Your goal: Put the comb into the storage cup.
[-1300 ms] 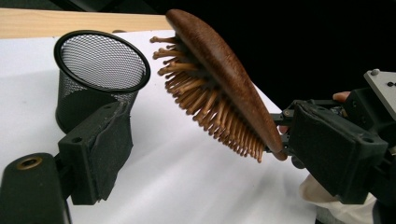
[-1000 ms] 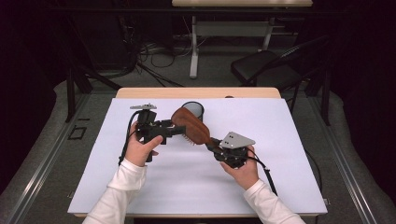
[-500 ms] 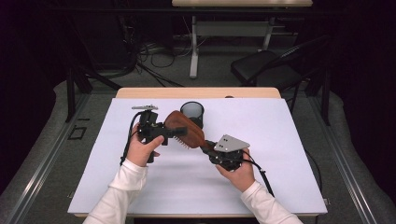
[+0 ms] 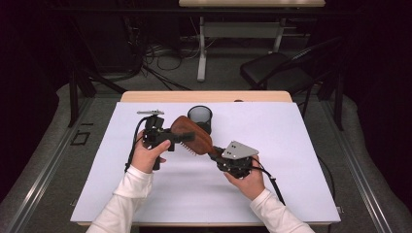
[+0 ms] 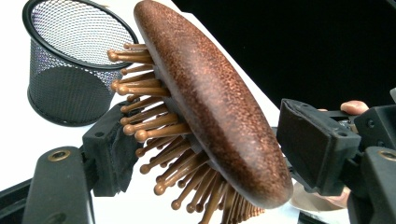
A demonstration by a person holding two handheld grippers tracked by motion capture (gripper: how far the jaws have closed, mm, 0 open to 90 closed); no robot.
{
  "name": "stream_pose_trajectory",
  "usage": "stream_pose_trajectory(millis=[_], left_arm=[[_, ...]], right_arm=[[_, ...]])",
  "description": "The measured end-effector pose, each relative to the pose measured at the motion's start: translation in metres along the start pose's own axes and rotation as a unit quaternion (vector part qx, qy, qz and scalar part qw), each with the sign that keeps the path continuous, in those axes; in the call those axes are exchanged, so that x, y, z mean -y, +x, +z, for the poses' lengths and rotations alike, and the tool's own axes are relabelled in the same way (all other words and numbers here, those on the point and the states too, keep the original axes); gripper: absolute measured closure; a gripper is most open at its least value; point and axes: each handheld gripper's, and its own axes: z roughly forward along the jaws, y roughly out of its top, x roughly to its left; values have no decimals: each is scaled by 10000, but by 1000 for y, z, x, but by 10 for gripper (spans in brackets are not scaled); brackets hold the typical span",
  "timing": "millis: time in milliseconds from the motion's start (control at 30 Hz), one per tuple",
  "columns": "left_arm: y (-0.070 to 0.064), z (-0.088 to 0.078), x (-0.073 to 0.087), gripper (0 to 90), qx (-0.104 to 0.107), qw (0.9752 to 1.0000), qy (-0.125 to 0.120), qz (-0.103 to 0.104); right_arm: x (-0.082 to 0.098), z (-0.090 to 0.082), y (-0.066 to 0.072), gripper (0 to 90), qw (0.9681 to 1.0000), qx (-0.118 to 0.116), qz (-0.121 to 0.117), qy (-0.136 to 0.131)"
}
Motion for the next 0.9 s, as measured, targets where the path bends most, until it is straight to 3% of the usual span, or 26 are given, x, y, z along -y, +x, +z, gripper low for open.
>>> stream_pose_trajectory(millis=[700,900], left_arm=[[-3,0,1,264,-60,10000,-6,-27],[-2,-2,2,290,-66,9999,-24,-157]], right_arm=[[1,1,1,728,10000,-3,-1,-9],[2,2,1,728,10000,-31,4,17]])
